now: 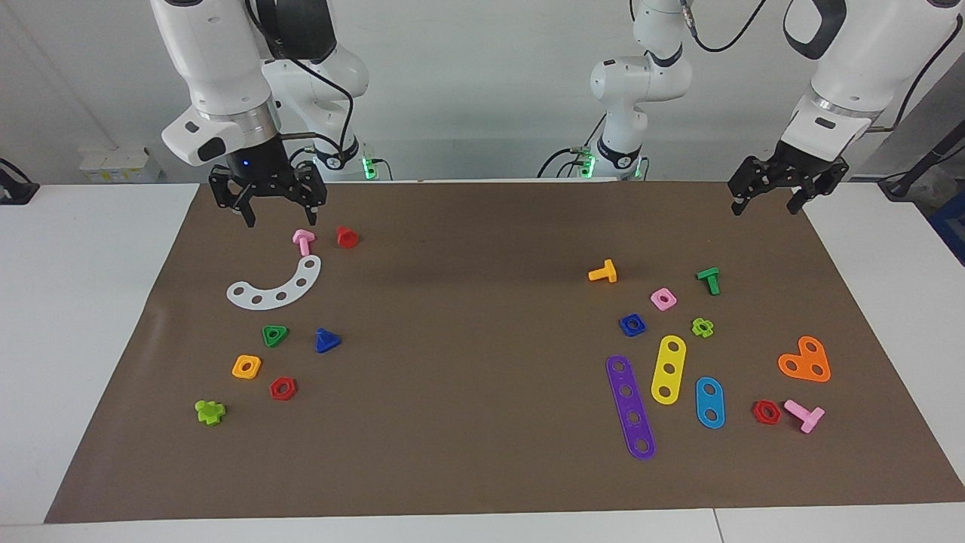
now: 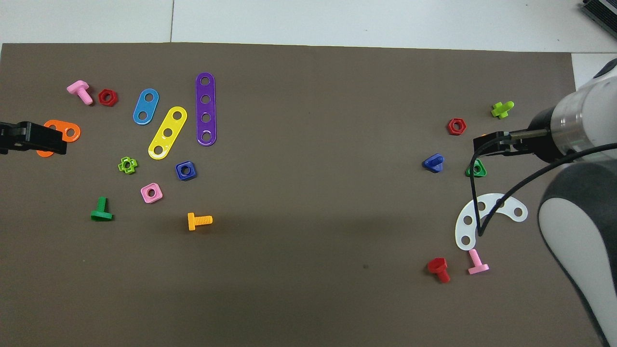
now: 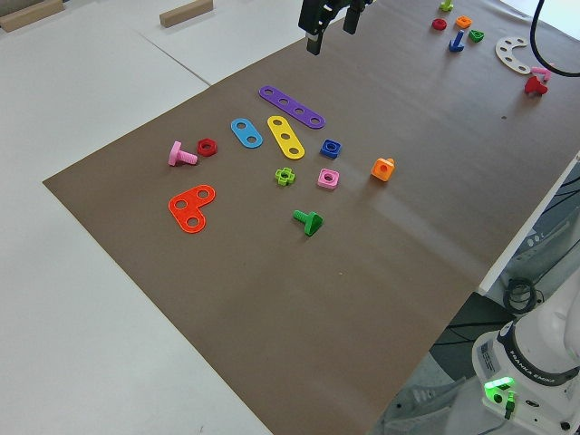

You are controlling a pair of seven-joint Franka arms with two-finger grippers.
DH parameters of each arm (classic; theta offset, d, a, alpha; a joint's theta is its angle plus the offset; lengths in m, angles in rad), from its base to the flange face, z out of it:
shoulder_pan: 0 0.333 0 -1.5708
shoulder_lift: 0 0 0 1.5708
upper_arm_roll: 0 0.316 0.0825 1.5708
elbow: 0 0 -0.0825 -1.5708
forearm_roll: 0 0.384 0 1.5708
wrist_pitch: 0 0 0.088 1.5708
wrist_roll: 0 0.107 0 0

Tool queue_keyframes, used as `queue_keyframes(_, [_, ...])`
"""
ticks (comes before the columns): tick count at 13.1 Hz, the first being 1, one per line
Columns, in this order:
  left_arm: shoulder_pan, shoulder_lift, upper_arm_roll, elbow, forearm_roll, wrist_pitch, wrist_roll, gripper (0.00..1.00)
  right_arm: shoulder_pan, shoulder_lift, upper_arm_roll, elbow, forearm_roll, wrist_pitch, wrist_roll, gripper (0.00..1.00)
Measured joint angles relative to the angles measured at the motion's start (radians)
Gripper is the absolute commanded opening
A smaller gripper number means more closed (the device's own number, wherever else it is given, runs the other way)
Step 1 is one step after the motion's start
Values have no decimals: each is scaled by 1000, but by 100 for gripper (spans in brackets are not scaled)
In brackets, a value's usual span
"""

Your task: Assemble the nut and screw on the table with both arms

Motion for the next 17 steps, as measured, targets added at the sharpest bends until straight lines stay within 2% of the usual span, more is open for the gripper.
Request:
queue_keyframes(6, [0, 0, 0, 0, 0, 0, 0, 100, -33, 15, -7, -64, 0, 72, 0, 99])
queue_keyframes(12, [0, 0, 0, 0, 0, 0, 0, 100, -50, 63, -8, -244, 0, 314, 0, 99])
queue_keyframes(17, [0, 0, 0, 0, 0, 0, 0, 100, -50, 175, -7, -292, 0, 481, 0, 93])
